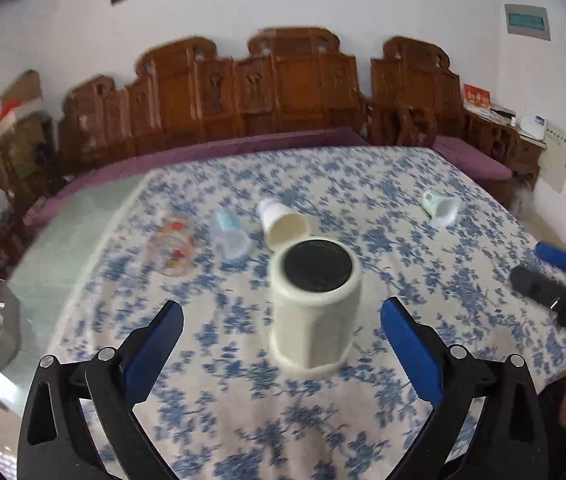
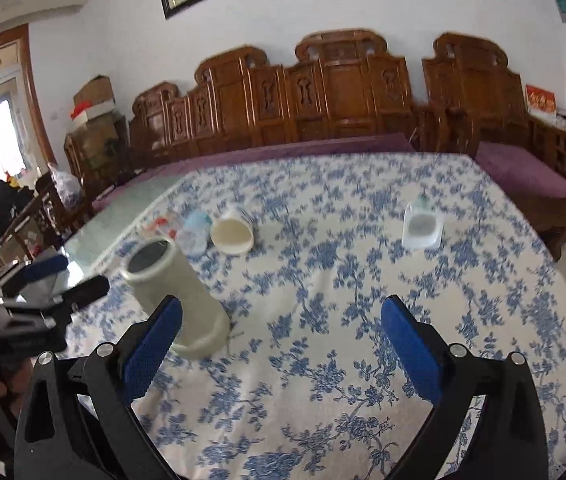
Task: Flip cup upside down
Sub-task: 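Open the left gripper and pull it back from the cup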
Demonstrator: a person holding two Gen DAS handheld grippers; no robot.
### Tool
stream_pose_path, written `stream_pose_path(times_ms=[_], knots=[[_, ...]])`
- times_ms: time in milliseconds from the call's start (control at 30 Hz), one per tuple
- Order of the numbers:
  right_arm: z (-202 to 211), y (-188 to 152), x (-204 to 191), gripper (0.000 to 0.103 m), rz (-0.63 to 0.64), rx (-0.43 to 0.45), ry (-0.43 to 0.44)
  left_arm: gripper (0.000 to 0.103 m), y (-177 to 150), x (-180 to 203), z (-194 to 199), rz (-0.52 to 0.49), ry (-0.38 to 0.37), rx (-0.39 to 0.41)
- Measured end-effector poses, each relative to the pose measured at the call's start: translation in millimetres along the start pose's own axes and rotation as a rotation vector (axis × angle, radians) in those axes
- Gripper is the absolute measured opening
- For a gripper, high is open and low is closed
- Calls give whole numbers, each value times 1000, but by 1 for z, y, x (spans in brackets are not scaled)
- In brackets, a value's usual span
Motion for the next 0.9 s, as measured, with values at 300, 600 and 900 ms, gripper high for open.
stream_pose_path(times_ms=[300,600,900], knots=[[54,0,-38,100,31,85,-33,95,-15,-23,67,94,-22,92],[78,-9,-56,100,59,123,-47,95,-21,-34,102,120,12,120],[79,-11,-56,100,59,121,-46,95,-21,-36,110,123,35,132]])
Point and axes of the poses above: each gripper's, at about its wrist camera, not at the fingertips, and z roughly against the way its jaws point, x to its right, y to its top, the point moved 2 cm from there along -z, roughly the way its jaws point, and after that the axes turned 4 degrees about x, right-handed, at the moved point
